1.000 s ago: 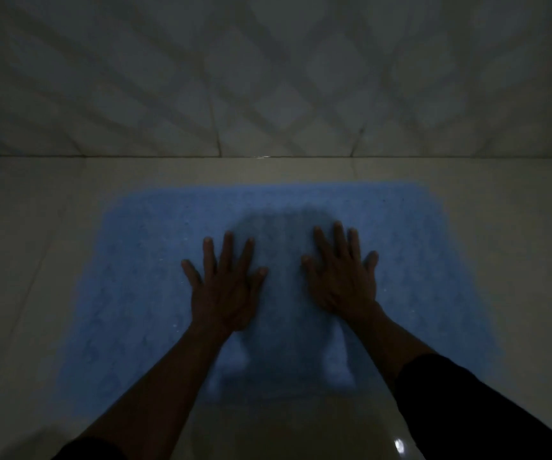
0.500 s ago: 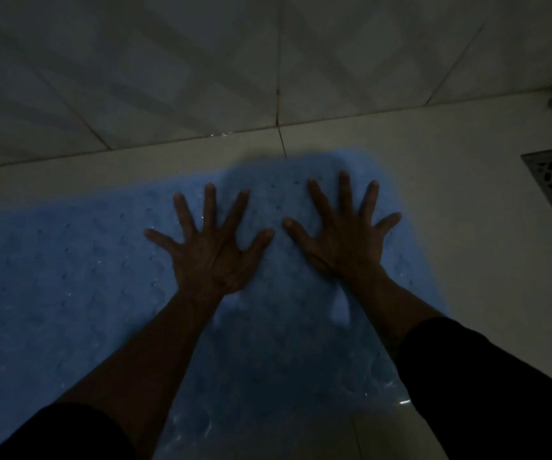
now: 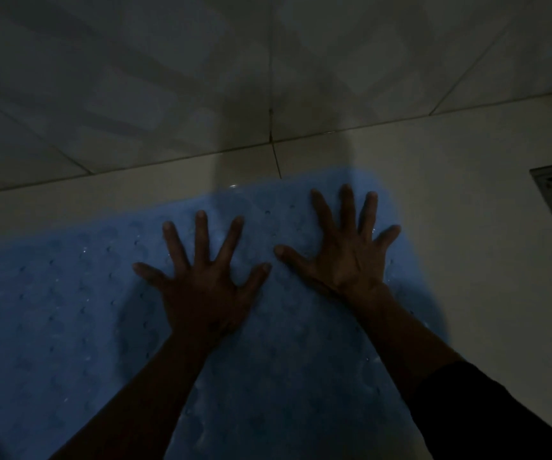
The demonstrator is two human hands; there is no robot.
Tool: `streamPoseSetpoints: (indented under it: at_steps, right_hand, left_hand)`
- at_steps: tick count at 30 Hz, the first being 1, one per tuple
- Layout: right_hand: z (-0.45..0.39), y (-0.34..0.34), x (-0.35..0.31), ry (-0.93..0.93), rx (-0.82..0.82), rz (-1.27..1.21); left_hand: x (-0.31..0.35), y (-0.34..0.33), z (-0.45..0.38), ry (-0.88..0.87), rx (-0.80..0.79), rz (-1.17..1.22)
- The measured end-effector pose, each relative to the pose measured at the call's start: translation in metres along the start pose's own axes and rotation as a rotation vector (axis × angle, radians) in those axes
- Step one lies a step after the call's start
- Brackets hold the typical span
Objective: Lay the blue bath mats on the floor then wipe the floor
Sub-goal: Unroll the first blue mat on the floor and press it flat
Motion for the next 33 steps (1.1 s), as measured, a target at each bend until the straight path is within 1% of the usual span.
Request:
streamPoseSetpoints:
  at_steps: [3, 5, 10, 16, 22, 25, 27, 29, 31, 33]
  right_hand:
    - [-0.012, 0.006, -0.002, -0.065, 0.044, -0.071]
    - [-0.019, 0.006, 0.000, -0.077, 0.068, -0.062]
    - [-0.022, 0.001, 0.002, -0.069, 0.076, -0.051]
    - [-0.023, 0.005, 0.000, -0.083, 0.047, -0.035]
    - [-0.019, 0.005, 0.004, -0.025, 0.044, -0.057]
    - [0.010, -0.001, 0.014, 0.015, 0.066, -0.084]
    - [0.047, -0.008, 0.025, 0.012, 0.099, -0.074]
    - [0.089, -0.014, 0.040, -0.006, 0.115, -0.061]
    - [0.123, -0.016, 0.056, -0.025, 0.123, -0.064]
    - [0.146, -0.016, 0.071, -0.038, 0.145, -0.093]
  left_hand:
    - [0.000, 0.002, -0.002, 0.017, -0.030, 0.023]
    - [0.000, 0.001, -0.001, 0.023, -0.045, 0.030]
    - [-0.001, 0.000, -0.002, 0.029, -0.076, 0.044]
    - [0.000, 0.001, -0.003, 0.022, -0.084, 0.050]
    - [-0.004, -0.003, -0.004, 0.030, -0.125, 0.064]
    - [-0.003, 0.000, -0.003, 0.015, -0.155, 0.080]
    - [-0.002, 0.003, 0.000, 0.022, -0.175, 0.113]
    - [0.002, 0.004, 0.012, 0.027, -0.156, 0.178]
    - [0.013, 0.002, 0.041, -0.013, -0.110, 0.204]
    - [0.031, -0.004, 0.089, -0.077, -0.066, 0.170]
Point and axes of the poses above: each hand's wrist, its own z-axis away from the middle knuckle, its own y-axis out of the back of the hand, x = y × z, the point moved 3 cm from there along -z, towards the middle knuckle, and after that the axes turned 13 degrees about -z, right-handed, at the moved point
